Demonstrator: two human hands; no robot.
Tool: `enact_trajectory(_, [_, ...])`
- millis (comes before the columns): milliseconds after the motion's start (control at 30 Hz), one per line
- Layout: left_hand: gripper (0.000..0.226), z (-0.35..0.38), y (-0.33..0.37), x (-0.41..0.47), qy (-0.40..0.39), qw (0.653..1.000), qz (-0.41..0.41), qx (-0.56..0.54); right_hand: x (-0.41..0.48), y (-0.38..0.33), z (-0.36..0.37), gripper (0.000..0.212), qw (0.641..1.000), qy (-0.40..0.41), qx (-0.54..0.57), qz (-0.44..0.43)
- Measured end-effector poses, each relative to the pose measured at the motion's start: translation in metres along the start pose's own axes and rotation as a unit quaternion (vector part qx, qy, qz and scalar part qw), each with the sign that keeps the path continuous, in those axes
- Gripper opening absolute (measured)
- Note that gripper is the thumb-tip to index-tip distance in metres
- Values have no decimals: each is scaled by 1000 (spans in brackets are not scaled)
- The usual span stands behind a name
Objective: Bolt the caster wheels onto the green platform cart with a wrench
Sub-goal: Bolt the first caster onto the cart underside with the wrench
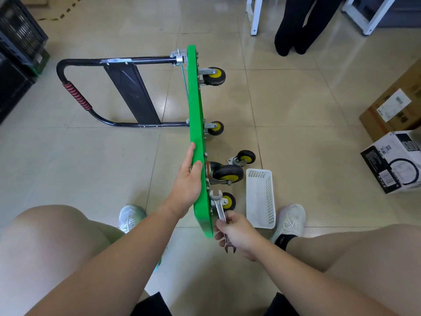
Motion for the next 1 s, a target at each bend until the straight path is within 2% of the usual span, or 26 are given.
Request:
enact_trajectory(133, [53, -1, 2, -2, -1, 1000, -5, 1, -4, 0, -2, 13, 999, 8, 36, -5])
enact_trajectory(300, [53, 0, 2, -3, -1, 1000, 2, 4, -1, 4, -7, 35, 998, 59, 4, -10])
enact_trajectory(500, [53, 1, 0, -1, 1, 1000, 2, 0, 3, 10, 0, 21, 998, 30, 46, -34])
enact_trajectory(733, [54, 1, 0, -1, -1, 1000, 4, -2, 4, 9, 6, 24, 999, 28, 32, -28])
enact_trajectory(1000, [54, 0, 0, -1, -5, 1000, 9, -7, 6, 5, 11, 23, 996, 14, 93, -8])
Point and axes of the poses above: each hand's wrist, its own x-axis towards the middle knuckle, its own z-axis out of the palm, y = z × x, the point moved 4 cm from there along x, towards the middle knuckle, and after that the axes turned 12 degrees about y, right-handed, at the moved point
